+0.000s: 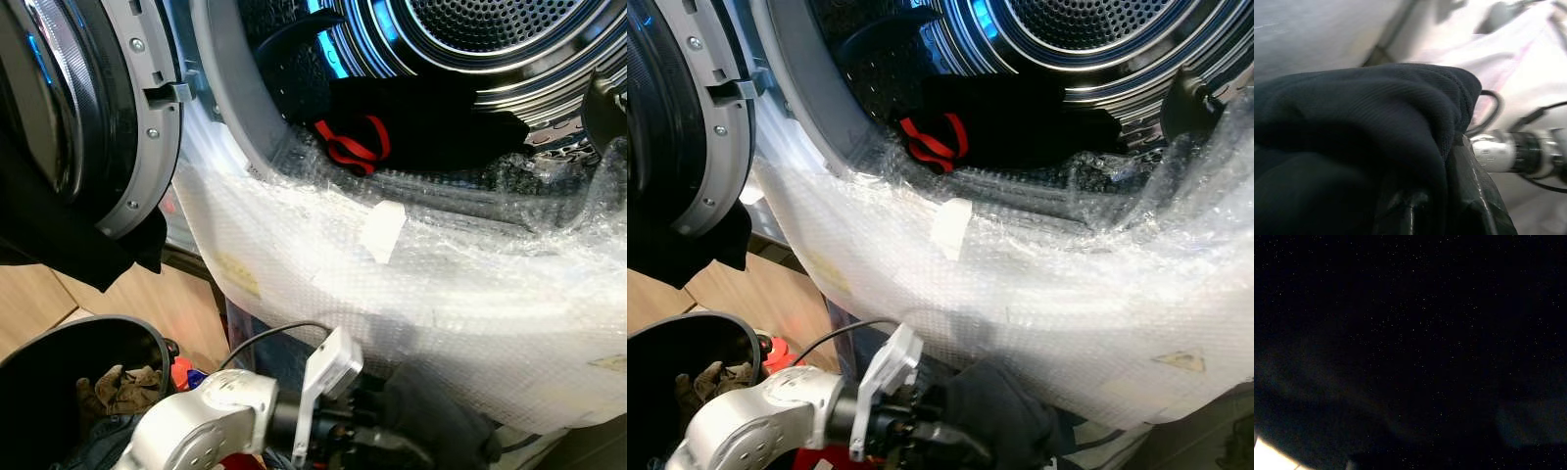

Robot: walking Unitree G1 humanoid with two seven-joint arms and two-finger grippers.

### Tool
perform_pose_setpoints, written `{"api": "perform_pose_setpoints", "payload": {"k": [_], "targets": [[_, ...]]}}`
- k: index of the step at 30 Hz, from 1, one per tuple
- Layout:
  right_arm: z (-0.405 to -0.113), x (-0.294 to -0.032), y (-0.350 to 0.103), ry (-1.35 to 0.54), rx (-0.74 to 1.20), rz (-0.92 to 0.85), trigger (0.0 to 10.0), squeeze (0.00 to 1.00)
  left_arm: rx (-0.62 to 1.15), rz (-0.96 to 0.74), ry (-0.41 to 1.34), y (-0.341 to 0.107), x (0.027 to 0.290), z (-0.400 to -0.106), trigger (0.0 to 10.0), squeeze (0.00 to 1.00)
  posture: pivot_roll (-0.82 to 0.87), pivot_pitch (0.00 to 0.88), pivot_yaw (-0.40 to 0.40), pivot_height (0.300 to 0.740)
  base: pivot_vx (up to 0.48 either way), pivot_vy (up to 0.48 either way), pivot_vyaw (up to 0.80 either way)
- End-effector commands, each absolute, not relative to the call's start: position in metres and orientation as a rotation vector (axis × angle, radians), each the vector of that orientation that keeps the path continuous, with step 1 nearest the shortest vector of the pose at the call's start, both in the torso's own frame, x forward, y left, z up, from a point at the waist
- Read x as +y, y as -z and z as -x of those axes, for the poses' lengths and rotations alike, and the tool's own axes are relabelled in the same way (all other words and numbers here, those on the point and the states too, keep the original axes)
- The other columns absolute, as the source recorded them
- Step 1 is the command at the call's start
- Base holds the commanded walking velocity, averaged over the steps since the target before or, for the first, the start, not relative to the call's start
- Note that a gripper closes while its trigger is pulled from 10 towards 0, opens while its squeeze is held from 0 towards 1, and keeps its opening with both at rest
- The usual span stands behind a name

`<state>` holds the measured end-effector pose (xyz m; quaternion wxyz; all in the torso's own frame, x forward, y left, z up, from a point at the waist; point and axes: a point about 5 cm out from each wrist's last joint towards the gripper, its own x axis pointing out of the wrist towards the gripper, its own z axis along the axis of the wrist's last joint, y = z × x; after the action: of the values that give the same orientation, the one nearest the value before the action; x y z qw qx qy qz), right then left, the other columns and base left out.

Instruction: Clothes washing

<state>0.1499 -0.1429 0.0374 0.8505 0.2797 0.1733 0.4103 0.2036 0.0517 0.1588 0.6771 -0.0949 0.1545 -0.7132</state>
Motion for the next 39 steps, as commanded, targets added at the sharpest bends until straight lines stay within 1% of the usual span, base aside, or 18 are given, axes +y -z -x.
{"api": "perform_pose_setpoints", "payload": {"k": [1,3,4,5,8,11,15,17,19,23,26,28,31,32,35,36,38,39], "targets": [[-0.150,-0.141,-0.046,-0.899,0.326,-0.586,0.0,0.00,0.344,0.168,1.533,-0.156,0.059,-0.209,10.0,0.00,-0.07,0.000,0.017,0.740,0.000,0.000,0.00],[-0.147,-0.142,-0.046,-0.903,0.335,-0.587,0.0,0.00,0.370,0.129,1.433,-0.145,0.068,-0.220,10.0,0.00,-0.07,0.000,0.015,0.740,0.000,0.000,0.00],[-0.144,-0.143,-0.045,-0.906,0.346,-0.583,0.0,0.00,0.386,0.121,1.380,-0.140,0.074,-0.227,10.0,0.43,-0.07,0.000,0.015,0.740,0.000,0.000,0.00],[-0.142,-0.146,-0.044,-0.906,0.361,-0.572,0.0,0.00,0.411,0.121,1.337,-0.133,0.083,-0.232,10.0,1.00,-0.09,0.000,0.015,0.740,0.000,0.000,0.00],[-0.141,-0.152,-0.045,-0.900,0.362,-0.554,0.0,0.00,0.469,0.035,1.334,-0.123,0.092,-0.232,10.0,1.00,-0.09,0.000,0.014,0.740,0.000,0.000,0.00],[-0.136,-0.160,-0.049,-0.899,0.366,-0.532,0.0,0.00,0.517,-0.048,1.280,-0.112,0.101,-0.239,10.0,1.00,-0.10,0.000,0.019,0.740,0.000,0.000,0.00],[-0.128,-0.165,-0.045,-0.917,0.412,-0.505,0.0,0.00,0.545,-0.152,1.194,-0.096,0.107,-0.251,10.0,1.00,-0.10,0.000,0.018,0.740,0.000,0.000,0.00],[-0.127,-0.166,-0.044,-0.921,0.421,-0.501,0.0,0.00,0.543,-0.165,1.175,-0.091,0.107,-0.254,10.0,1.00,-0.10,0.000,0.017,0.740,0.000,0.000,0.00],[-0.129,-0.168,-0.046,-0.930,0.419,-0.490,0.0,0.00,0.584,-0.170,1.136,-0.070,0.110,-0.258,10.0,1.00,-0.11,0.000,0.018,0.740,0.000,0.000,0.00],[-0.132,-0.167,-0.048,-0.942,0.413,-0.477,0.0,0.00,0.637,-0.171,1.079,-0.046,0.114,-0.262,10.0,1.00,-0.12,0.000,0.020,0.740,0.000,0.000,0.00],[-0.133,-0.167,-0.048,-0.943,0.411,-0.475,0.0,0.00,0.634,-0.190,1.075,-0.043,0.115,-0.262,10.0,1.00,-0.12,0.000,0.022,0.740,0.000,0.000,0.00],[-0.135,-0.166,-0.049,-0.939,0.401,-0.474,0.0,0.00,0.597,-0.229,1.043,-0.040,0.112,-0.265,10.0,1.00,-0.11,0.000,0.020,0.740,0.000,0.000,0.00],[-0.137,-0.165,-0.049,-0.930,0.391,-0.478,0.0,0.00,0.612,-0.252,0.991,-0.030,0.111,-0.265,10.0,1.00,-0.11,0.000,0.022,0.740,0.000,0.000,0.00],[-0.137,-0.161,-0.050,-0.941,0.381,-0.490,0.0,0.00,0.696,-0.297,0.963,-0.005,0.112,-0.259,10.0,0.70,-0.10,0.000,0.015,0.740,0.000,0.000,0.00],[-0.137,-0.159,-0.051,-0.946,0.377,-0.495,0.0,0.00,0.735,-0.324,0.967,0.008,0.111,-0.254,10.0,0.70,-0.10,0.000,0.010,0.740,0.000,0.000,0.00],[-0.140,-0.159,-0.051,-0.939,0.369,-0.496,0.0,0.00,0.767,-0.349,0.970,0.018,0.109,-0.250,10.0,0.00,-0.10,0.000,0.010,0.740,0.000,0.000,0.00],[-0.140,-0.159,-0.051,-0.939,0.369,-0.496,0.0,0.00,0.767,-0.349,0.970,0.018,0.109,-0.250,10.0,0.00,-0.10,0.000,0.010,0.740,0.000,0.000,0.00],[-0.143,-0.158,-0.052,-0.936,0.360,-0.497,0.0,0.00,0.804,-0.354,0.980,0.027,0.104,-0.243,10.0,0.00,-0.11,0.000,0.013,0.740,0.000,0.000,0.00]]}}
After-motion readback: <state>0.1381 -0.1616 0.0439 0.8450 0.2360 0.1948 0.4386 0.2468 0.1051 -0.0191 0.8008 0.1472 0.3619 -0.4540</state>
